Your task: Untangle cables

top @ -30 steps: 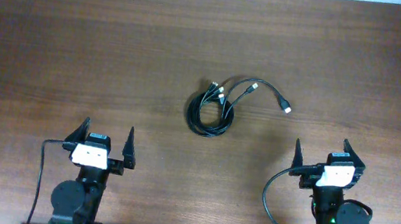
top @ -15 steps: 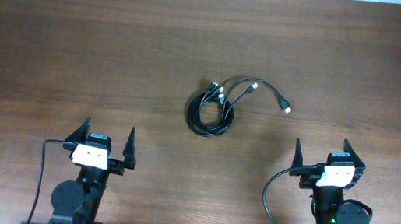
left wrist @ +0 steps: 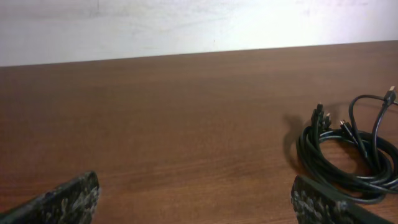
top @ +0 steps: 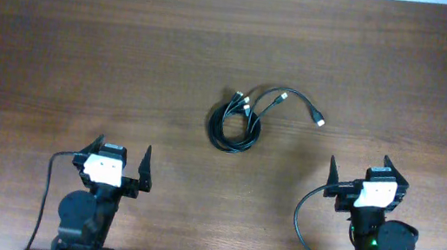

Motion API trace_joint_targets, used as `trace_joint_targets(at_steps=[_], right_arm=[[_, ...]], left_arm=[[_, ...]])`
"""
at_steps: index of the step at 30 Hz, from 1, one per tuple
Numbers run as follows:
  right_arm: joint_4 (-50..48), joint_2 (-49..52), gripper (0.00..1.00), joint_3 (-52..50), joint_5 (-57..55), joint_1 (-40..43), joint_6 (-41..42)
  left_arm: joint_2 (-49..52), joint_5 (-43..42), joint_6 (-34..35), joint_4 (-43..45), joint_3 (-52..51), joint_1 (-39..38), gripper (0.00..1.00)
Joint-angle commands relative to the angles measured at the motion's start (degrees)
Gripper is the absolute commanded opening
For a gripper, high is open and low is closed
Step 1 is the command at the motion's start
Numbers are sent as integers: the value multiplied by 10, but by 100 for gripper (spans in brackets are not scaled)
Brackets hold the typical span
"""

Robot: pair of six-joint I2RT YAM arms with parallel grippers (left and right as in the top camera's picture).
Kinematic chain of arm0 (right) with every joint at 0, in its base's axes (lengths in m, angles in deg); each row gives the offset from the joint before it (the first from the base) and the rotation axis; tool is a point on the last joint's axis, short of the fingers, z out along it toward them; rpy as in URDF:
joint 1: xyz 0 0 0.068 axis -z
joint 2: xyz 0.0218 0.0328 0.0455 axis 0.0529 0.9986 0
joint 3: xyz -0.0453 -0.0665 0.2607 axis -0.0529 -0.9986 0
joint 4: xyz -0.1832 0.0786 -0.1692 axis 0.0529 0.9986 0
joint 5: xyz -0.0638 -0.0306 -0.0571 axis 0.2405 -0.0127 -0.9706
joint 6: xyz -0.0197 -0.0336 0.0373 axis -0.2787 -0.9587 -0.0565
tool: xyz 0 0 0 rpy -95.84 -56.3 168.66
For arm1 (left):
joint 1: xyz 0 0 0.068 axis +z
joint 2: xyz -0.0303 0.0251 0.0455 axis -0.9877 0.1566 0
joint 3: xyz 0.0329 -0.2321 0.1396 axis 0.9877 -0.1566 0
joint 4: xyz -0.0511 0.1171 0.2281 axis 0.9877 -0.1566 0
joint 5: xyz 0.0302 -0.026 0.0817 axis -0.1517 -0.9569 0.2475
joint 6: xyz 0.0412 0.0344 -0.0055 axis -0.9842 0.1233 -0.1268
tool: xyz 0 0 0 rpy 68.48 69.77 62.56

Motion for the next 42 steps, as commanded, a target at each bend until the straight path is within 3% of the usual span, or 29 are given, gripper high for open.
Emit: trace_joint_targets(at_steps=[1, 10, 14, 24, 27, 33, 38, 42], right_arm=[[7, 46, 98, 41, -7, -1, 9], [65, 223, 99, 136, -5, -1, 24], [123, 346, 98, 214, -5, -1, 24], [326, 621, 98, 454, -7, -1, 38], [350, 657, 98, 495, -4, -1, 39], [408, 661, 98, 512, 48, -1, 39], [401, 661, 98, 512, 143, -1, 39], [389, 661, 99, 512, 151, -1, 39]], left_arm=[[66, -6, 4, 2, 56, 2, 99], [267, -10, 4, -8, 148, 2, 99], [405, -19, 4, -61, 243, 2, 99], [689, -36, 4, -325, 522, 2, 99], [715, -45, 4, -380, 575, 2, 99], [713, -118, 4, -401, 581, 2, 99], [713, -196, 22, -351, 581, 2, 99], [713, -205, 35, -298, 581, 2, 99]])
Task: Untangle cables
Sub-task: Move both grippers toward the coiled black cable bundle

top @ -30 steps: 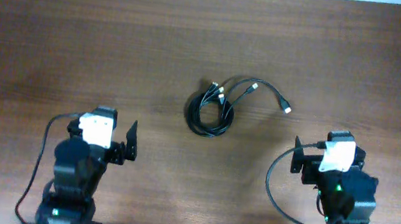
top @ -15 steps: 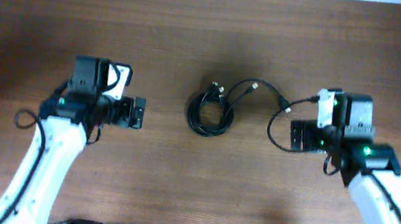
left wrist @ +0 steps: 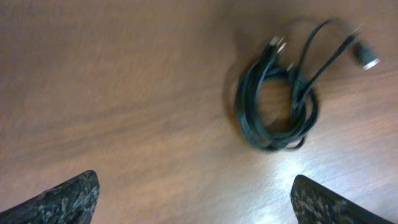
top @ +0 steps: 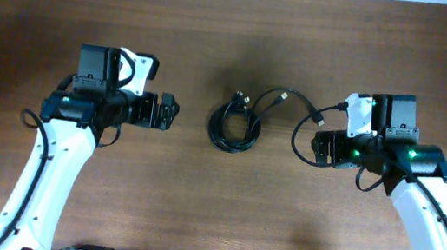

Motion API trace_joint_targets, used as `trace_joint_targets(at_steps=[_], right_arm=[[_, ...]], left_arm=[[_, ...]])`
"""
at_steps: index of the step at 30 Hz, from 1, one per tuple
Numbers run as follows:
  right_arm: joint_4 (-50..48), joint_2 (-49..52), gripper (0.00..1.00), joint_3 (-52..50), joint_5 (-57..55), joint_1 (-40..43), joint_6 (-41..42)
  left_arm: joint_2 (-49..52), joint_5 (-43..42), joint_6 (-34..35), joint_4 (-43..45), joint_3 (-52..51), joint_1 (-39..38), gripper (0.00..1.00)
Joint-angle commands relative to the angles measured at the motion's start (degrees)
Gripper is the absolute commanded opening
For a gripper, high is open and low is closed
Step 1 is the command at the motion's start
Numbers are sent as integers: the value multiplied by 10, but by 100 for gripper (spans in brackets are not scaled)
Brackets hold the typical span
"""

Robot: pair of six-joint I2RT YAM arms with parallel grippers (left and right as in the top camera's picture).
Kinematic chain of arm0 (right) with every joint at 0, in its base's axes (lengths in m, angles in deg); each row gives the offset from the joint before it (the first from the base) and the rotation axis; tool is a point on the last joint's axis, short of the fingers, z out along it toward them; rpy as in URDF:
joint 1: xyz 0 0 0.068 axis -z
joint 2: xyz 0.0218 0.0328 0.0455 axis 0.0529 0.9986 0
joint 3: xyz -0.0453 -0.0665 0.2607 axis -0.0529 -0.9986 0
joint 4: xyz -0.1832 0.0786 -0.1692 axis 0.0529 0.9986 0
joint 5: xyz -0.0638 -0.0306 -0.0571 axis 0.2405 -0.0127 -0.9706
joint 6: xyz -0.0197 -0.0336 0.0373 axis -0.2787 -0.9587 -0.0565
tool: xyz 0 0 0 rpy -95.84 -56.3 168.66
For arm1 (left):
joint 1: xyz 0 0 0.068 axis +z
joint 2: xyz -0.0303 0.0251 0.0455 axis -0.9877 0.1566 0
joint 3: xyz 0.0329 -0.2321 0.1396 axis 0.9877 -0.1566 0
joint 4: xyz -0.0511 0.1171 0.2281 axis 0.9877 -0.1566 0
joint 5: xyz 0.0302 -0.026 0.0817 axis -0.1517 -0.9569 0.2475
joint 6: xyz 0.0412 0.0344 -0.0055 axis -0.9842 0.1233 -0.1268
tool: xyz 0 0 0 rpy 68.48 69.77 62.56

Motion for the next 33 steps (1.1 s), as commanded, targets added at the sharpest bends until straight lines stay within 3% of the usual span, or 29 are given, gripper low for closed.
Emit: trace_joint_targets(at_steps=[1, 8, 14, 17, 25, 26, 28, 30, 33], right_arm=[[-8, 1, 99, 14, 34, -1, 7], [-22, 2, 99, 14, 34, -2, 50], [-26, 2, 99, 14, 34, -2, 50], [-26, 2, 99, 14, 34, -2, 52], [-26, 2, 99, 14, 34, -2, 52], [-26, 2, 99, 14, 34, -2, 52], [-26, 2, 99, 14, 34, -2, 52], [-26, 2, 99, 14, 34, -2, 52], [-26, 2, 99, 14, 34, -2, 52]], left_arm=[[0, -37, 26, 39, 9, 2, 99], [26, -26, 30, 106, 9, -18, 99], [86, 97, 26, 169, 9, -78, 99], [149, 107, 26, 181, 13, -111, 99], [287, 83, -2, 33, 143, -144, 93], [298, 80, -3, 28, 150, -147, 90], [311, 80, -16, 31, 150, -155, 70], [318, 69, -31, 35, 150, -160, 57], [328, 61, -31, 49, 149, -165, 48]])
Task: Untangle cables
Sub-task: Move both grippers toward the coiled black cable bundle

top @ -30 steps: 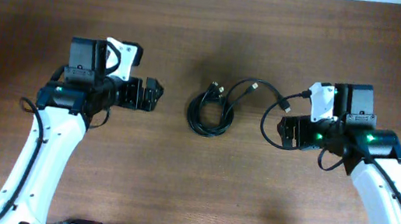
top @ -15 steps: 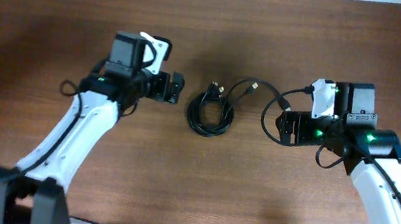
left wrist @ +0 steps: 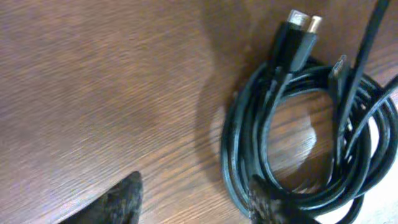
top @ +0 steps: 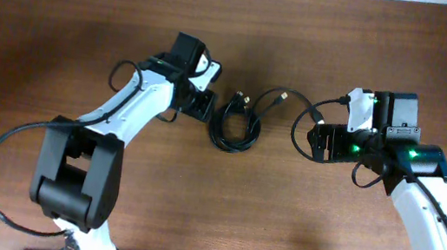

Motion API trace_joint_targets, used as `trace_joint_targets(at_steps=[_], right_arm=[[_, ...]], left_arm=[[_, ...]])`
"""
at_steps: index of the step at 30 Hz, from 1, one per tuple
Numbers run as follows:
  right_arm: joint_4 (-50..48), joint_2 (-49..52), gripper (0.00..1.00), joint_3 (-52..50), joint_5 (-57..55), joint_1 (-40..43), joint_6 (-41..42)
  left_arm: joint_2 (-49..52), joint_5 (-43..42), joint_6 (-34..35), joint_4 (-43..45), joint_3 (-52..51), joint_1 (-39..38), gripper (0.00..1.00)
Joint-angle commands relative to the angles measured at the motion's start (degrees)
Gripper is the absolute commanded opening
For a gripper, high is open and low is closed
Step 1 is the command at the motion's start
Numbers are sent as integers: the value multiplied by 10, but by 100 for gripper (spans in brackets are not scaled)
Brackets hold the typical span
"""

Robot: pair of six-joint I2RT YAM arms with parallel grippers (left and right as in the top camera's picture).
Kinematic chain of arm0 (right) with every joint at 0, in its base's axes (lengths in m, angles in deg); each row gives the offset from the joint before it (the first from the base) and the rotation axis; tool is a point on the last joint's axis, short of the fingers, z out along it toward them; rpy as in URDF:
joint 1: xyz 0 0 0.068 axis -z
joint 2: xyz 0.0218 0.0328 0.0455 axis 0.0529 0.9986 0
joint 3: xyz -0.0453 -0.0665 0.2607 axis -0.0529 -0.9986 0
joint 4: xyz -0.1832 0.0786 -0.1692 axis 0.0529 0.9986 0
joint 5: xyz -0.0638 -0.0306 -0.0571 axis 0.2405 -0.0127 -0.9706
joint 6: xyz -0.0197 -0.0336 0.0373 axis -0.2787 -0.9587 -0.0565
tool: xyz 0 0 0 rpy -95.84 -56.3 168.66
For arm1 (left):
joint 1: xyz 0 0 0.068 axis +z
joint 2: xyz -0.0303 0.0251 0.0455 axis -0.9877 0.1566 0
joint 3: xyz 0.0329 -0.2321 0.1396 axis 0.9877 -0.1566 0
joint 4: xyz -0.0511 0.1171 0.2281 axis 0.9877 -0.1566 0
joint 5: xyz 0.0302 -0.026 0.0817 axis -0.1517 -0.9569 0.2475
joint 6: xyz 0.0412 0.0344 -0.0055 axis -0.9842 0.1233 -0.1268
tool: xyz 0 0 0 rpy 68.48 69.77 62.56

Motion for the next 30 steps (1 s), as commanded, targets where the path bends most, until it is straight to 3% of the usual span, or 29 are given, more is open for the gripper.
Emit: trace_joint_targets(at_steps=[1, 5, 12, 20, 23, 24, 30], right_arm=[[0, 2, 99, 12, 5, -2, 4], [3, 2, 99, 12, 5, -2, 4], [2, 2, 99, 12, 5, -2, 3], [3, 2, 99, 12, 5, -2, 4], [3, 2, 99, 12, 5, -2, 4], [3, 2, 99, 12, 5, -2, 4], [2, 3, 99, 12, 36, -2, 19]], left_arm=[[21, -20, -18, 12, 9, -9, 49], [45, -26, -18, 13, 9, -14, 54], [60, -65, -18, 12, 8, -25, 51], [64, -65, -18, -2, 8, -33, 31], [64, -65, -17, -3, 8, -33, 17], [64, -65, -17, -3, 8, -33, 2], [57, -112, -18, -14, 31, -32, 0]])
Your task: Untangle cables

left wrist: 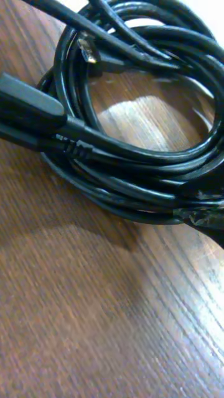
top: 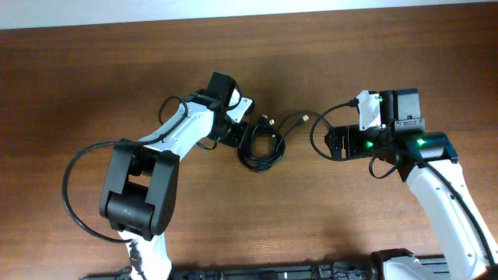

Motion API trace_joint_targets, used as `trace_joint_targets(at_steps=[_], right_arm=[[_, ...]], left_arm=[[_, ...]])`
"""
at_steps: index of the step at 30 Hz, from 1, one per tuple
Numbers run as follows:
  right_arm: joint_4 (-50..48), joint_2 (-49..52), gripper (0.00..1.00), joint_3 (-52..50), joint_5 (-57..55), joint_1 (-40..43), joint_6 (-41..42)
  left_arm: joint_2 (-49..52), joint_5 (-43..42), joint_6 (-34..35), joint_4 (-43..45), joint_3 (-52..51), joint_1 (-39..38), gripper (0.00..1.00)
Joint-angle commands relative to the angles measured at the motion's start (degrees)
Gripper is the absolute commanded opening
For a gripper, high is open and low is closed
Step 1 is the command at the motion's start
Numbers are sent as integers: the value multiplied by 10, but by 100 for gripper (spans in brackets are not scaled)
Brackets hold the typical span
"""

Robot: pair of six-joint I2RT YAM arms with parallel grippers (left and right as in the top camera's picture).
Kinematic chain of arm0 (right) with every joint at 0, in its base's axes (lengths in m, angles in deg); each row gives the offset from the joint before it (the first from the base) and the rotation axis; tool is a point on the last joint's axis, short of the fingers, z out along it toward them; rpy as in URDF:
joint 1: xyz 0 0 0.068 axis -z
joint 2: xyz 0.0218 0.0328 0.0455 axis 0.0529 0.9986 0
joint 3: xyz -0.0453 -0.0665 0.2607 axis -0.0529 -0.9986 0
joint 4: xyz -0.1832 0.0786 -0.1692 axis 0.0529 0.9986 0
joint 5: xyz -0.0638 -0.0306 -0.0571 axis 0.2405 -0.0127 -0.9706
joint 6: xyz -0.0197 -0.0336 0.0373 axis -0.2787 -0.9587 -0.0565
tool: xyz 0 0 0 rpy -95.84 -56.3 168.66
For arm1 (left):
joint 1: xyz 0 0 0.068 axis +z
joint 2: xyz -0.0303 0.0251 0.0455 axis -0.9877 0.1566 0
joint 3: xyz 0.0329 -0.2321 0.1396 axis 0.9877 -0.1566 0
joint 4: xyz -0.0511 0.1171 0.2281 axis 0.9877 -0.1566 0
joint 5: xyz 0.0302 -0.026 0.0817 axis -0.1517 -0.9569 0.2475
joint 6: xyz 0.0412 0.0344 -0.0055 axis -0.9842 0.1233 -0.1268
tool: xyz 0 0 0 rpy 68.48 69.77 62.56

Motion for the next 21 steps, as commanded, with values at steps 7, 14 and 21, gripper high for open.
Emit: trace_joint_targets(at_steps=[7, 14, 21], right_arm=[[0, 38, 99, 12, 110, -2, 10], [-4, 115, 98, 11, 184, -2, 10], [-6, 158, 99, 11, 191, -2, 9]], left_arm=[[-34, -231, -3, -10, 72, -3, 0], [-40, -333, -3, -2, 72, -3, 0], [-40, -431, 4, 38, 75, -3, 0]])
